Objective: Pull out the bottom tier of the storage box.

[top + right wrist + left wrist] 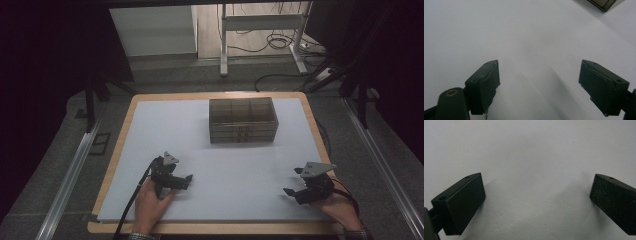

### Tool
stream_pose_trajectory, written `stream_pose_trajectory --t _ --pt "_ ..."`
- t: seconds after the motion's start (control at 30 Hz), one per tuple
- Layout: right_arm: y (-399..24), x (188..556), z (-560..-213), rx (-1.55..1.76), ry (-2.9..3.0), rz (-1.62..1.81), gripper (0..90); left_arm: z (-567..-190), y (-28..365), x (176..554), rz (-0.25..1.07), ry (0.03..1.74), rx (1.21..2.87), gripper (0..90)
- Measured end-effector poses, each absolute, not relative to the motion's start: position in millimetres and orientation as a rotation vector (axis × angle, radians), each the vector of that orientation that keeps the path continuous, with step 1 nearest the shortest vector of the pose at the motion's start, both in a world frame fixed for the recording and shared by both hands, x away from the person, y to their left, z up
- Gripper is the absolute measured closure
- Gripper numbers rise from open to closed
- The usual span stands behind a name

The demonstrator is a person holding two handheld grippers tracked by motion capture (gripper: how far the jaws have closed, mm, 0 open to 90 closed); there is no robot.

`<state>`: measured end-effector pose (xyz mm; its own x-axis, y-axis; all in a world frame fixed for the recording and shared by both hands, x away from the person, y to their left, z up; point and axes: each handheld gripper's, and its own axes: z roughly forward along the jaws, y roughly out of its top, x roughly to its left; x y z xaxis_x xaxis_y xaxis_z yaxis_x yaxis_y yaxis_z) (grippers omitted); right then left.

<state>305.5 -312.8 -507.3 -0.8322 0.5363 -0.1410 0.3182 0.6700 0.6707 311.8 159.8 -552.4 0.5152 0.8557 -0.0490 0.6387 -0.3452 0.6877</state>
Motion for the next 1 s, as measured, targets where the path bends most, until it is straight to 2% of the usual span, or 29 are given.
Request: stream_pose_trajectory --t 1.0 --pt "-272 323 -508 0.453 2.421 0.789 27.9 -552 160 312 0.424 1.214 2.098 0.0"
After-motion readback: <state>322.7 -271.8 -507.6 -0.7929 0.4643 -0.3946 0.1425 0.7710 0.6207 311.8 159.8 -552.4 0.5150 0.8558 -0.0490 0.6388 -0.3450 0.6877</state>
